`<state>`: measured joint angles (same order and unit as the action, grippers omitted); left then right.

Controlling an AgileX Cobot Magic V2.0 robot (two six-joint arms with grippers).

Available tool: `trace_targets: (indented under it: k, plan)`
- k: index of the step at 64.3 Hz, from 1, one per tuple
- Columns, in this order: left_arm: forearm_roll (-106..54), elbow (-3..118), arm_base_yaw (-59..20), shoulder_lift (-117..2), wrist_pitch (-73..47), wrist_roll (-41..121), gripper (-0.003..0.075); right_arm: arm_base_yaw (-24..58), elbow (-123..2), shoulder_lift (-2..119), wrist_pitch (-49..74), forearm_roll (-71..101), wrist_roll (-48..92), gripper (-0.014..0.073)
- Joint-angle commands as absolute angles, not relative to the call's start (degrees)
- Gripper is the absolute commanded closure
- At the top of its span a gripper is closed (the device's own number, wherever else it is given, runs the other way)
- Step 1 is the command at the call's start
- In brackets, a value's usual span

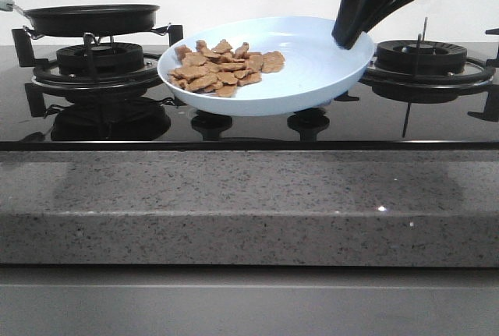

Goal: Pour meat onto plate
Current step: 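Return the empty pan onto its burner with the left gripper and release, then lower the plate of meat back between the knobs with the right gripper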

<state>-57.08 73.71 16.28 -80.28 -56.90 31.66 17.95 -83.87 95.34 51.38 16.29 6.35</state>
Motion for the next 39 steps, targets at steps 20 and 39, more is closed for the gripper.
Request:
trace_targets:
  k: [20, 39]
  plan:
    - [-35.4, 52.4, 0.7, -50.6, -28.9, 32.2, 0.0741, 17.8, -85.3, 92.6, 49.1, 17.7, 6.6, 0.0654]
    - [-29.2, 35.7, -0.7, -33.6, -19.8, 32.2, 0.0741, 17.8, -85.3, 92.6, 49.1, 17.7, 6.6, 0.0654]
